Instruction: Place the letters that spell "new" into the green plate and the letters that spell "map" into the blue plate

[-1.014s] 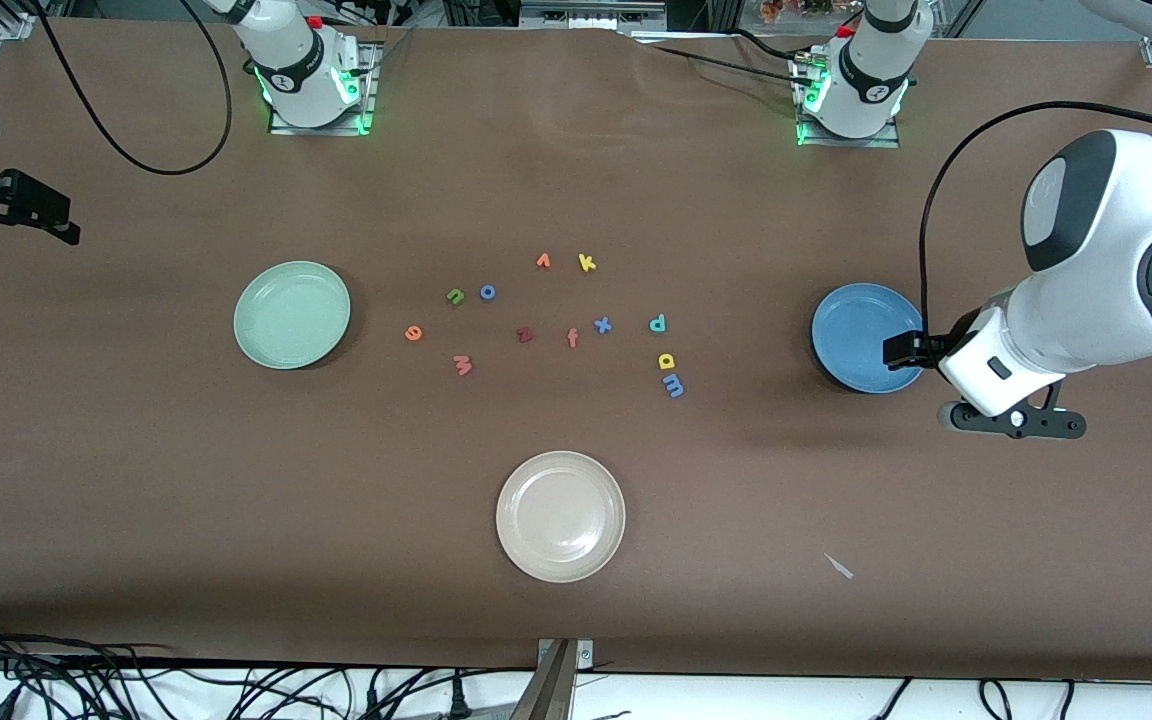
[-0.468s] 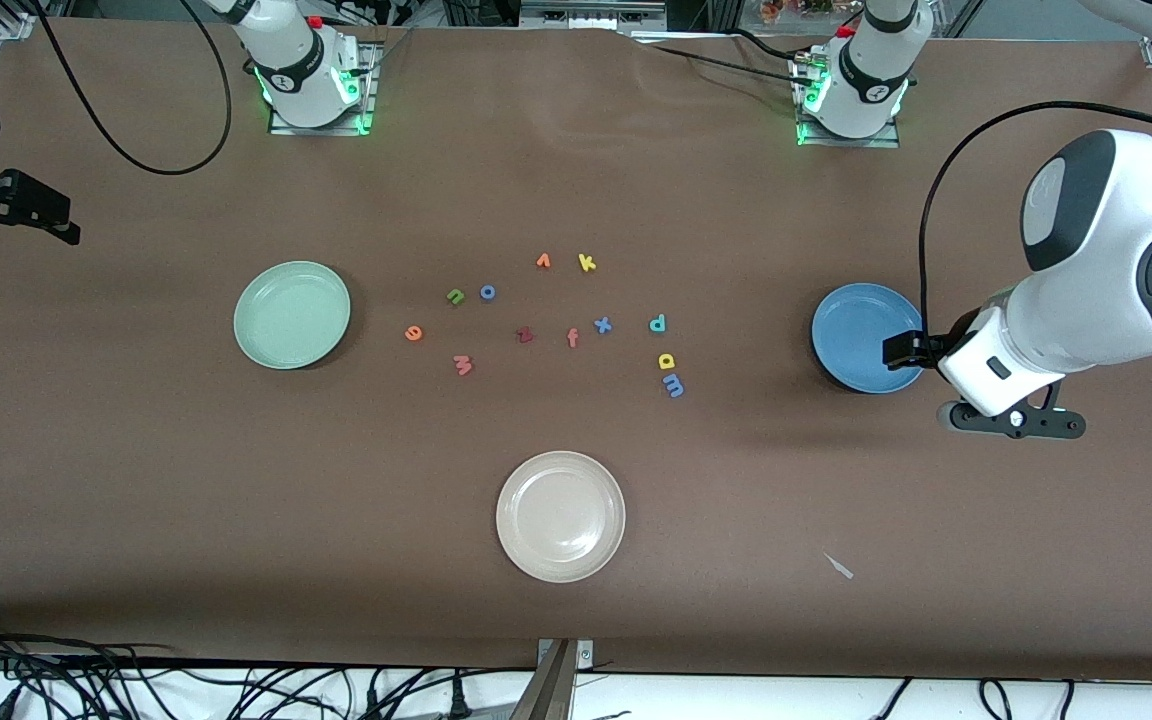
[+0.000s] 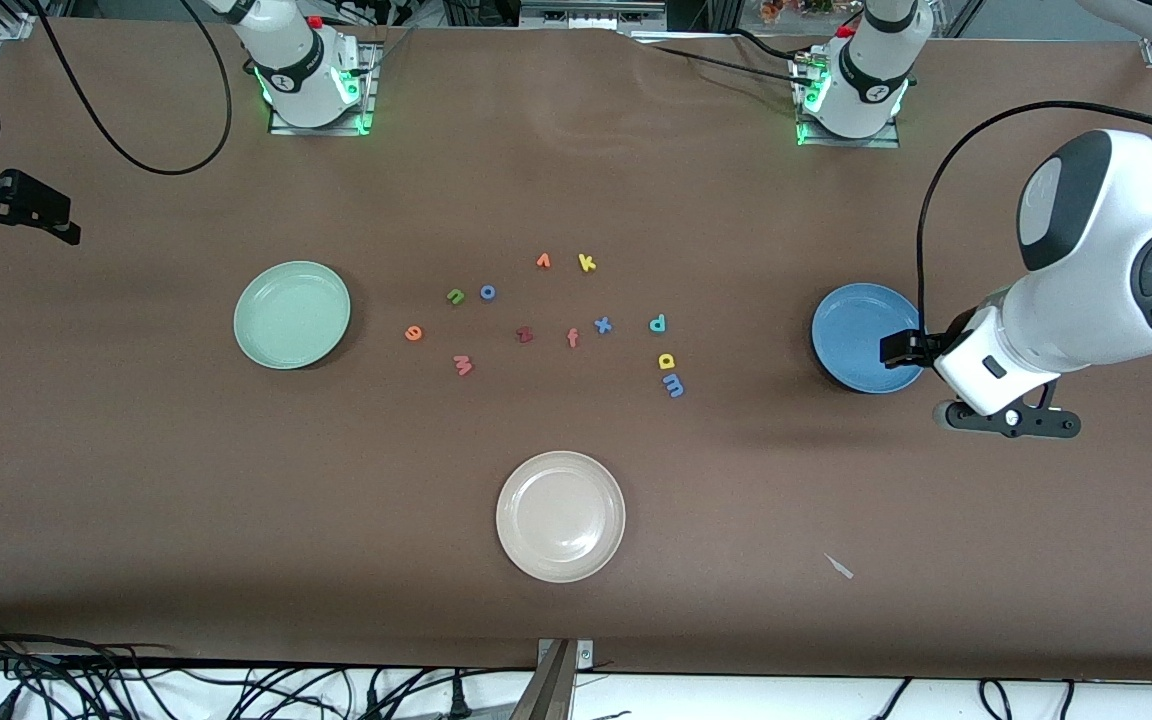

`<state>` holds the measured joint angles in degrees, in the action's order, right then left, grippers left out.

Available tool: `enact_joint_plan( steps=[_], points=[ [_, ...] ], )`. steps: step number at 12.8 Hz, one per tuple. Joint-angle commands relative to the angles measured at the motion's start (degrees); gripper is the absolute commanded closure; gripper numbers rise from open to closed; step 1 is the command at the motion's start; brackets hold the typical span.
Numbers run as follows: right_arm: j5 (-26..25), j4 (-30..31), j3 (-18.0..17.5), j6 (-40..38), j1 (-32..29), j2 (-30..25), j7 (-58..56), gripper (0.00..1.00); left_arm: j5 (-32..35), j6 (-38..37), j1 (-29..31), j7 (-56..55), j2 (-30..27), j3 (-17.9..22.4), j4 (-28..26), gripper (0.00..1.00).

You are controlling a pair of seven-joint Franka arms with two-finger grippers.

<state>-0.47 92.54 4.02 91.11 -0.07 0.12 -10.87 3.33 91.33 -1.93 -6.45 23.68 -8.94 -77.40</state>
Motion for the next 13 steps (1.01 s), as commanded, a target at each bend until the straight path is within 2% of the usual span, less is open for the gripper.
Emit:
enact_joint_plan(
  steps=[1, 13],
  points=[
    [0.11, -0.26, -0.42, -0.41, -0.02, -0.39, 0.68, 0.00, 0.80, -0.62, -0.35, 0.74, -0.39, 0.07, -0.38, 0.00],
    [0.20, -0.17, -0.33, -0.49, -0.02, -0.30, 0.68, 0.00, 1.42, -0.27, -1.14, 0.74, 0.49, 0.06, -0.91, 0.01]
  ],
)
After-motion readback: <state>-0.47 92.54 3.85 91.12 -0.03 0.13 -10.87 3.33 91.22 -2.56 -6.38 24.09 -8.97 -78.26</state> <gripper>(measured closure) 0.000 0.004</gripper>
